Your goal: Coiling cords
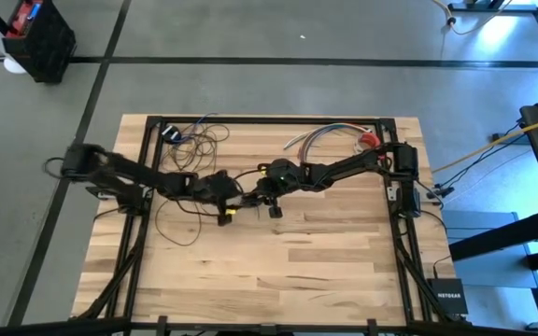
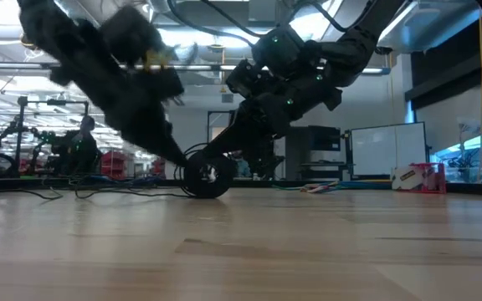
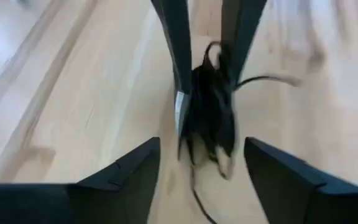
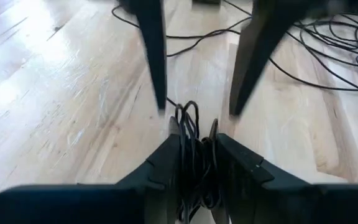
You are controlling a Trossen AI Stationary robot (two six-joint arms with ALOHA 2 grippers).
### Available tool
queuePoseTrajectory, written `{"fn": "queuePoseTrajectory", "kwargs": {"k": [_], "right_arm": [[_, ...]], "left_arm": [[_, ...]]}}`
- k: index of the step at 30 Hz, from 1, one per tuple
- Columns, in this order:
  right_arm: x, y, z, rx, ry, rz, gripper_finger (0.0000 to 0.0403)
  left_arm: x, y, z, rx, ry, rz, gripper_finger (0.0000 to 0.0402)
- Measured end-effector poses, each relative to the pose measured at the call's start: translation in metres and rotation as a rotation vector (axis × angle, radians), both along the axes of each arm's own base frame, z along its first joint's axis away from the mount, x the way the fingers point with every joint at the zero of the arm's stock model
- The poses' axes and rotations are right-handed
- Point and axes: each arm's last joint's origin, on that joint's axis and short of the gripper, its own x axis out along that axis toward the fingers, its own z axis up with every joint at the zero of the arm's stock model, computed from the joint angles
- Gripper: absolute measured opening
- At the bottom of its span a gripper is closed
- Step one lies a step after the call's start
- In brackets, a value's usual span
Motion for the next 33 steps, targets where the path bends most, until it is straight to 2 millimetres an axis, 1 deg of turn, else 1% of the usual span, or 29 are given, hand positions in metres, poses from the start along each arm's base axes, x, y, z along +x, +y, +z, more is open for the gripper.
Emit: {"fn": "queuePoseTrajectory", "kwargs": {"k": [2, 3, 5, 7, 11, 16, 19, 23, 26, 28, 30, 31, 33], "right_arm": [[0.000, 0.000, 0.000, -0.001, 0.000, -0.001, 0.0095], [0.000, 0.000, 0.000, -0.001, 0.001, -0.001, 0.0095], [0.000, 0.000, -0.001, -0.001, 0.002, -0.001, 0.0095], [0.000, 0.000, -0.001, 0.000, 0.003, -0.001, 0.0096], [0.000, 0.000, -0.001, 0.000, 0.005, -0.002, 0.0096], [0.000, 0.000, -0.002, 0.000, 0.005, -0.003, 0.0097], [0.000, 0.000, -0.002, 0.001, 0.005, -0.003, 0.0098], [0.000, 0.000, -0.002, 0.001, 0.006, -0.004, 0.0098], [0.000, 0.000, -0.002, 0.001, 0.006, -0.005, 0.0098], [0.000, 0.000, -0.002, 0.001, 0.006, -0.005, 0.0098], [0.000, 0.000, -0.002, 0.001, 0.006, -0.005, 0.0098], [-0.001, 0.000, -0.002, 0.001, 0.006, -0.005, 0.0098], [-0.001, 0.000, -0.002, 0.002, 0.006, -0.005, 0.0098]], "left_arm": [[-0.010, -0.002, 0.010, -0.051, 0.025, 0.042, 0.0221], [-0.015, -0.002, 0.011, -0.074, 0.050, 0.065, 0.0218], [-0.023, -0.002, 0.009, -0.118, 0.098, 0.112, 0.0211], [-0.027, -0.003, 0.003, -0.147, 0.106, 0.138, 0.0203], [-0.028, -0.012, -0.012, -0.165, 0.143, 0.123, 0.0187], [-0.022, -0.023, -0.017, -0.177, 0.120, 0.087, 0.0172], [-0.020, -0.025, -0.023, -0.168, 0.136, 0.084, 0.0167], [-0.021, -0.023, -0.029, -0.116, 0.169, 0.130, 0.0150], [-0.021, -0.023, -0.030, -0.092, 0.174, 0.123, 0.0117], [-0.021, -0.023, -0.030, -0.083, 0.179, 0.116, 0.0080], [-0.021, -0.023, -0.030, -0.071, 0.185, 0.103, 0.0034], [-0.021, -0.023, -0.030, -0.068, 0.187, 0.099, 0.0018], [-0.021, -0.023, -0.030, -0.067, 0.188, 0.097, 0.0011]]}}
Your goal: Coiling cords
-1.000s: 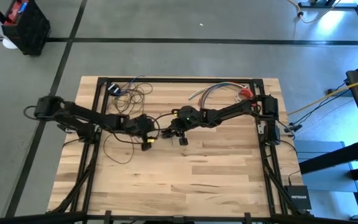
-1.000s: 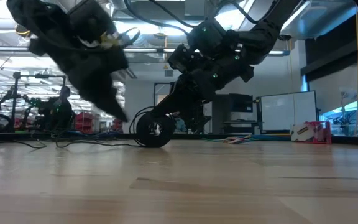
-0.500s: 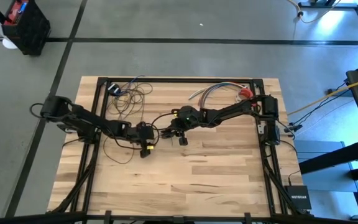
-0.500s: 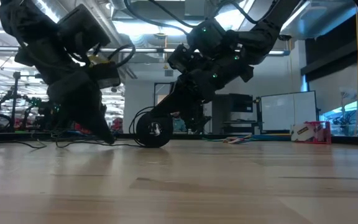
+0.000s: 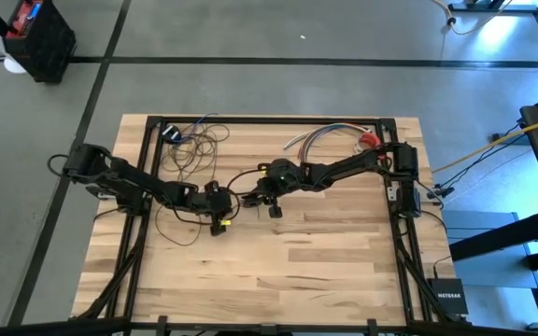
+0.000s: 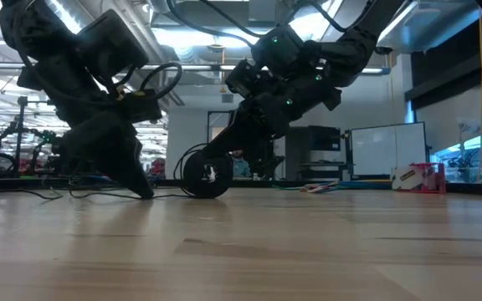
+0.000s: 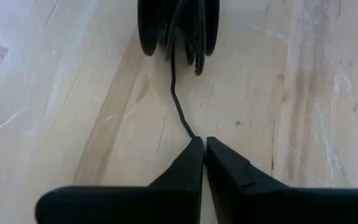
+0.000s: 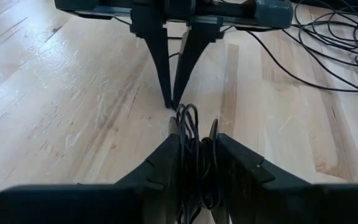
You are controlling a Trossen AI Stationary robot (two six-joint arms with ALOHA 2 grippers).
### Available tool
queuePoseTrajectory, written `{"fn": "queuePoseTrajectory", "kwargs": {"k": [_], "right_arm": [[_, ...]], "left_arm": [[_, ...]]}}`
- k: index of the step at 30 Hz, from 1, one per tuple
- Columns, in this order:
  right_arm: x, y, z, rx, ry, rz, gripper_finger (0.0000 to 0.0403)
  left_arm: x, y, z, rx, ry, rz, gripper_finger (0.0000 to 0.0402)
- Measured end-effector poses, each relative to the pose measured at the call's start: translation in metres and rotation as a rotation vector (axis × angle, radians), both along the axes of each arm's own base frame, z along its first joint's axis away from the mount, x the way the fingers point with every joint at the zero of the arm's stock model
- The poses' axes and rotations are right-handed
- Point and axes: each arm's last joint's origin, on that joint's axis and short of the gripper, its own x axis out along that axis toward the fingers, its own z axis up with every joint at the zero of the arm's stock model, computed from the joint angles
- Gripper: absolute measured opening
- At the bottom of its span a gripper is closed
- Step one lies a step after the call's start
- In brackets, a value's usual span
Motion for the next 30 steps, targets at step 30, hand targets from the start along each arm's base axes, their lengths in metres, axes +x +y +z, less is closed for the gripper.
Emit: {"fn": "queuePoseTrajectory", "kwargs": {"k": [30], "right_arm": [[-0.019, -0.001, 0.020, -0.050, 0.156, -0.099, 0.0100]], "left_arm": [[-0.033, -0.026, 0.021, 0.040, 0.210, 0.062, 0.0001]]}}
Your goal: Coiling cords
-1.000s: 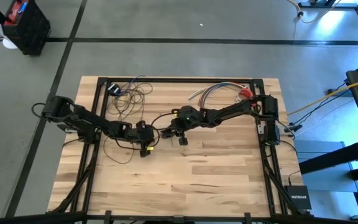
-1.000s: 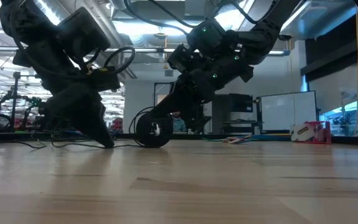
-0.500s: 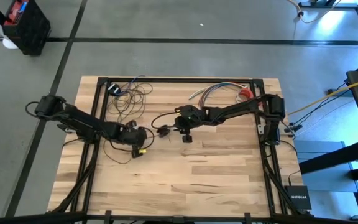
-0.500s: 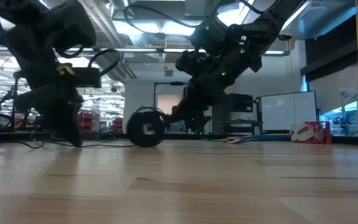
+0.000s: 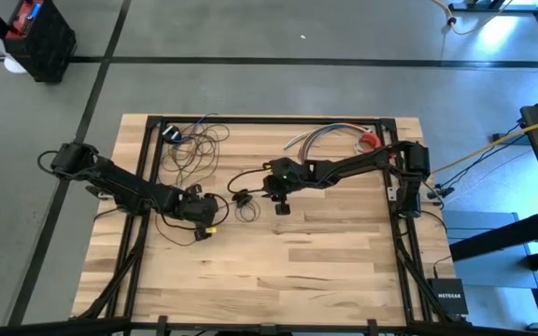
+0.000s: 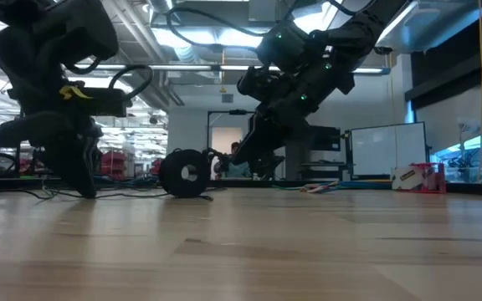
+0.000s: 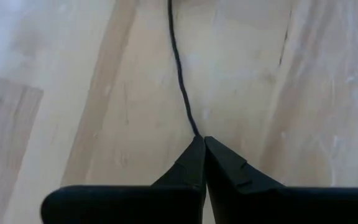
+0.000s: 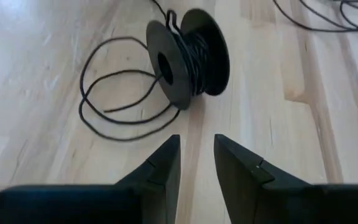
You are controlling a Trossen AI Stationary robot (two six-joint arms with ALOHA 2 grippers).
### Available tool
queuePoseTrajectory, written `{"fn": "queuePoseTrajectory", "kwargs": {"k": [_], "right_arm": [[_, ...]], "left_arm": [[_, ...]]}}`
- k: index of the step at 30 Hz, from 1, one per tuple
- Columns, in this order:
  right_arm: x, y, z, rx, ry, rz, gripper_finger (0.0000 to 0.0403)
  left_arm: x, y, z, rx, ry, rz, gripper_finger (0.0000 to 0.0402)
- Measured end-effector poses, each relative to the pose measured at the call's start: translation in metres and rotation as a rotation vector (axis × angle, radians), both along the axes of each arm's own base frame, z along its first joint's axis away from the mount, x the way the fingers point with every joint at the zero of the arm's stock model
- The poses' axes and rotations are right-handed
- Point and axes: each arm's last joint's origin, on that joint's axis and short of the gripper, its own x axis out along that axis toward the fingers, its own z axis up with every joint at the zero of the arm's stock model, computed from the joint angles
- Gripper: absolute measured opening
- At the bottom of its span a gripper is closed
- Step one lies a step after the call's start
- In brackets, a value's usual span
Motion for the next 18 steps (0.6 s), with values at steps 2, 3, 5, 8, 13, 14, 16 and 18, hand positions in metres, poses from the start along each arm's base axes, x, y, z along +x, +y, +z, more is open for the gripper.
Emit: {"fn": "queuePoseTrajectory", "kwargs": {"k": [2, 3, 5, 8, 13, 14, 16, 18], "right_arm": [[0.0007, 0.0001, 0.0010, -0.001, -0.011, 0.001, 0.0106], [0.0010, 0.0001, 0.0012, 0.000, -0.015, 0.002, 0.0111], [0.0012, 0.0001, 0.0016, 0.002, -0.018, 0.004, 0.0129], [0.0024, 0.0000, 0.0024, 0.001, -0.034, 0.005, 0.0166], [0.0027, 0.0000, 0.0020, 0.003, -0.034, 0.005, 0.0225], [0.0028, 0.0000, 0.0020, 0.003, -0.035, 0.005, 0.0233], [0.0032, 0.0000, 0.0025, 0.002, -0.042, 0.005, 0.0245], [0.0045, -0.0002, 0.0040, -0.001, -0.063, 0.005, 0.0252]], "left_arm": [[0.0003, 0.0011, 0.0000, -0.006, -0.004, 0.018, 0.0001], [0.0004, 0.0013, 0.0001, -0.010, -0.008, 0.029, 0.0001], [0.0008, 0.0020, 0.0003, -0.016, -0.017, 0.054, 0.0001], [0.0012, 0.0020, 0.0005, -0.025, -0.028, 0.077, 0.0010], [0.0056, 0.0011, 0.0018, -0.046, -0.077, 0.100, 0.0073], [0.0068, 0.0008, 0.0019, -0.048, -0.087, 0.100, 0.0089], [0.0077, 0.0007, 0.0019, -0.051, -0.095, 0.103, 0.0124], [0.0087, 0.0005, 0.0035, -0.047, -0.100, 0.091, 0.0154]]}}
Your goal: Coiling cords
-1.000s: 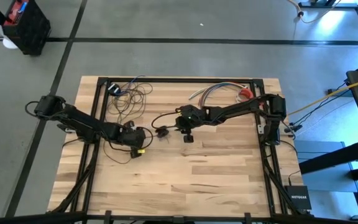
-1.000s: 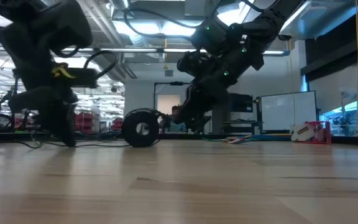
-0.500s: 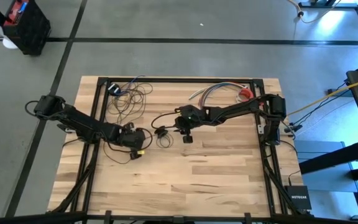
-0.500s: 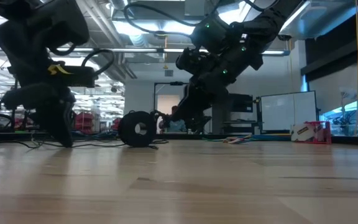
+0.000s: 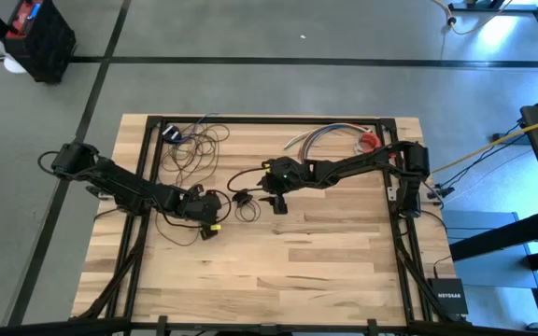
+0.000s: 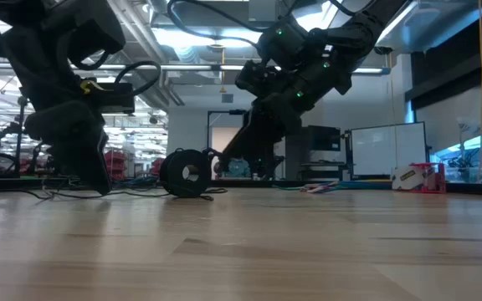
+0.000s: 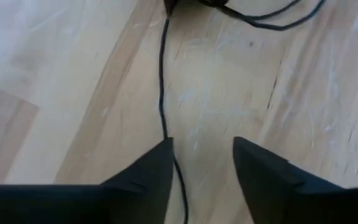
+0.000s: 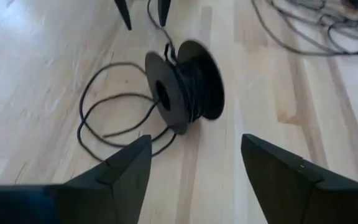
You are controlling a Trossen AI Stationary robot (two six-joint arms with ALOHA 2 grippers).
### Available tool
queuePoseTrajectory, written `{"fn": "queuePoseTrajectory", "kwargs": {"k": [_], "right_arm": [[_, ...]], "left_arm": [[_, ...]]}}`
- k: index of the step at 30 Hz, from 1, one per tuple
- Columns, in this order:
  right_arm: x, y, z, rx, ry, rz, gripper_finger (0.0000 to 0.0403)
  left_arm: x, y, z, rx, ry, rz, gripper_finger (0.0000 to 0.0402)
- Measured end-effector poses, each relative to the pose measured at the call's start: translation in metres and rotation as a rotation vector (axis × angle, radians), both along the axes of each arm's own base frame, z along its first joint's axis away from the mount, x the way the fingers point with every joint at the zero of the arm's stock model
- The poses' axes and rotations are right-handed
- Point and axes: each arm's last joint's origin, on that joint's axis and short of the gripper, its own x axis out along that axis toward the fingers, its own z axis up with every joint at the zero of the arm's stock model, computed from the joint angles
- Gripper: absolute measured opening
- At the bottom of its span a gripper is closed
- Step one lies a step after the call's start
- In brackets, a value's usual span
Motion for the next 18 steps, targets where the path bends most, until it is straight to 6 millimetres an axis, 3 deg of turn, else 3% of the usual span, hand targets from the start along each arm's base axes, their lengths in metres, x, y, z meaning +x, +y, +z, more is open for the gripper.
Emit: {"fn": "queuePoseTrajectory", "kwargs": {"k": [4, 10, 14, 18], "right_arm": [[0.000, 0.000, 0.000, -0.001, -0.008, 0.001, 0.0254], [0.000, 0.001, 0.000, -0.001, -0.006, 0.005, 0.0255], [0.002, 0.003, 0.003, 0.049, -0.052, 0.079, 0.0255], [0.008, 0.009, 0.002, 0.063, -0.111, 0.134, 0.0255]], "left_arm": [[0.005, 0.001, 0.021, 0.007, -0.012, -0.026, 0.0190], [0.013, 0.002, 0.054, 0.103, -0.157, -0.044, 0.0196], [0.021, 0.010, 0.057, 0.225, -0.218, 0.008, 0.0189], [0.030, 0.018, 0.046, 0.258, -0.219, 0.008, 0.0179]]}}
